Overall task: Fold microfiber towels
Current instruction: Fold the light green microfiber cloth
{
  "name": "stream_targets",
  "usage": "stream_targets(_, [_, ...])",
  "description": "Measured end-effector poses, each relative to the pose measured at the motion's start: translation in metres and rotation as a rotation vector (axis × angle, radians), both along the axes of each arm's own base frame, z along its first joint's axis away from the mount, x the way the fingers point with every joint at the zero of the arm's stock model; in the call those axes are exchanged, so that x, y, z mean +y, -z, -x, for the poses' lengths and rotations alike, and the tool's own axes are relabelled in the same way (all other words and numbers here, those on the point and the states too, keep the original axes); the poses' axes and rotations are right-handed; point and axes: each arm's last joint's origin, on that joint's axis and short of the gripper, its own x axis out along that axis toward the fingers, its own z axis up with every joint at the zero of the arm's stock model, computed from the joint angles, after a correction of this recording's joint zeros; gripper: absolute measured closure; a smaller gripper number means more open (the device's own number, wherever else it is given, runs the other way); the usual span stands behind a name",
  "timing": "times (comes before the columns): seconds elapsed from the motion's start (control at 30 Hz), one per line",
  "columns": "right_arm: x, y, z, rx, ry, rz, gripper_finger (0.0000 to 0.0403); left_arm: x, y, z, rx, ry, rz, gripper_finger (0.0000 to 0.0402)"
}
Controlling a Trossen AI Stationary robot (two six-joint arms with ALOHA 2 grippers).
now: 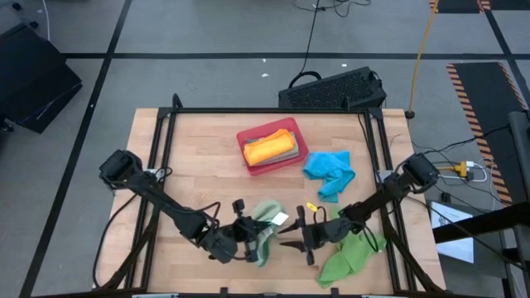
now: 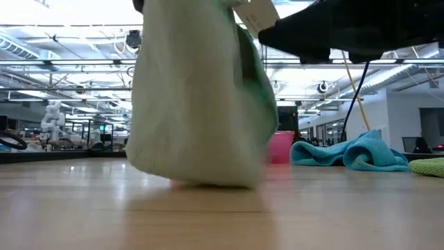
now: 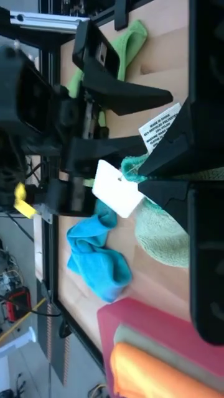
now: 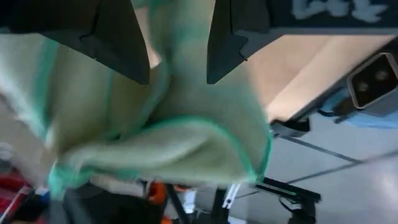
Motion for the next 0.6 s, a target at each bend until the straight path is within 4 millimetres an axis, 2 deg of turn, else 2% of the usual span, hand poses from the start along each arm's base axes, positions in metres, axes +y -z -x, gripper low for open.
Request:
stream_targets(0.2, [0.003, 0.0, 0.002, -0.017, 0.009, 0.114, 0.0249, 0.003, 0.003, -0.004, 0.004, -0.009, 0.014, 0.0392])
stream_targets(0.33, [0.004, 0.009, 0.004, 0.066, -0.073, 0.153, 0.0249, 0.002, 0.003, -0.003, 0.005, -0.004, 0.01, 0.0392])
stream_targets(0.6, [-0.002, 0.018, 0.004, 0.159, -0.073, 0.17, 0.0249, 0.005, 0.004, -0.004, 0.009, -0.018, -0.006, 0.0392])
